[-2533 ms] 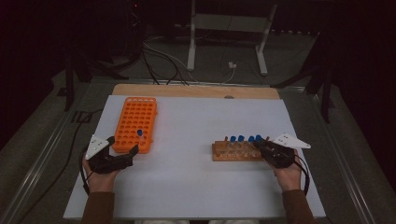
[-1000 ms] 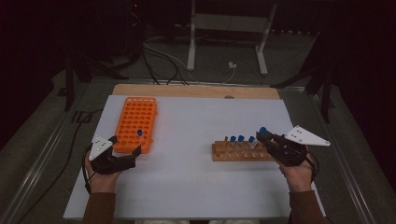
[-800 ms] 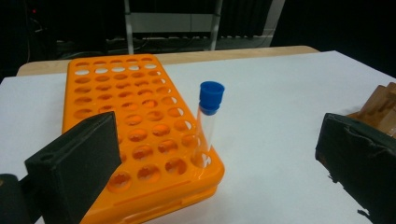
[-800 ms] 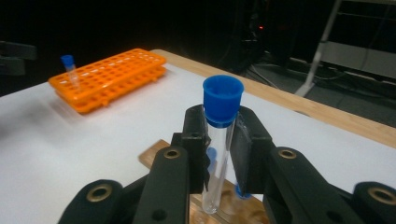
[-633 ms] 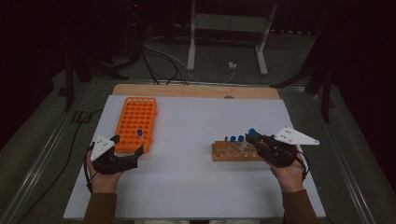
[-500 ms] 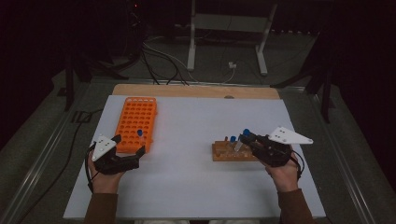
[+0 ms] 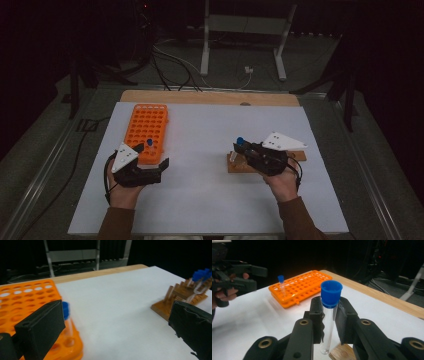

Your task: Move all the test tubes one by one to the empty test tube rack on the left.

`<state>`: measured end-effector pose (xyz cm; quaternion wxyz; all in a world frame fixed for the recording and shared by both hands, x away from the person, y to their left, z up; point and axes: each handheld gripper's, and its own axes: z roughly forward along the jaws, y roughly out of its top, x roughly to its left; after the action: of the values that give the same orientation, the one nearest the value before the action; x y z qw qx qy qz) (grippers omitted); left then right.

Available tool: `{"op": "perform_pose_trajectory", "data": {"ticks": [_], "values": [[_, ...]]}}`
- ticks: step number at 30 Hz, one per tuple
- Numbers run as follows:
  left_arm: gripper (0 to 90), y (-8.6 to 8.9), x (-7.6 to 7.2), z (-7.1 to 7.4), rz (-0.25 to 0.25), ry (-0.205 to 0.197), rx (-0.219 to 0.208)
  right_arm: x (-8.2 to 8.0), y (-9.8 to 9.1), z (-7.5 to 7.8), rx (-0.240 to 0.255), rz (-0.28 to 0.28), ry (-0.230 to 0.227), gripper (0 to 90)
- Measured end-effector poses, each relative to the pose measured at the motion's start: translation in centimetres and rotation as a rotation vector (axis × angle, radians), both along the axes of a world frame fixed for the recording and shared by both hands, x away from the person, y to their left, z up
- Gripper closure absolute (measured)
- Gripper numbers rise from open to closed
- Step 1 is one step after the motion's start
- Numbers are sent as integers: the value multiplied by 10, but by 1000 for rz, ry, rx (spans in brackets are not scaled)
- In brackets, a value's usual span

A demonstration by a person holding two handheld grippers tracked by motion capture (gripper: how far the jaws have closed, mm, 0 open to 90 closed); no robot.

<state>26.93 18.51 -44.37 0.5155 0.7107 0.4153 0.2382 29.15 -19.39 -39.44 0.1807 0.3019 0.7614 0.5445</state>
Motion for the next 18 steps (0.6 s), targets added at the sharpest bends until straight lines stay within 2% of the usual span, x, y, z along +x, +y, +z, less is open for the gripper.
{"op": "perform_pose_trajectory", "data": {"ticks": [11, 18], "values": [[13, -24, 4, -4, -55, 5, 18, 7, 30, -6, -3, 53, 27, 770], [13, -34, 3, -5, -74, -8, 7, 9, 44, -8, 7, 83, 38, 769]]}}
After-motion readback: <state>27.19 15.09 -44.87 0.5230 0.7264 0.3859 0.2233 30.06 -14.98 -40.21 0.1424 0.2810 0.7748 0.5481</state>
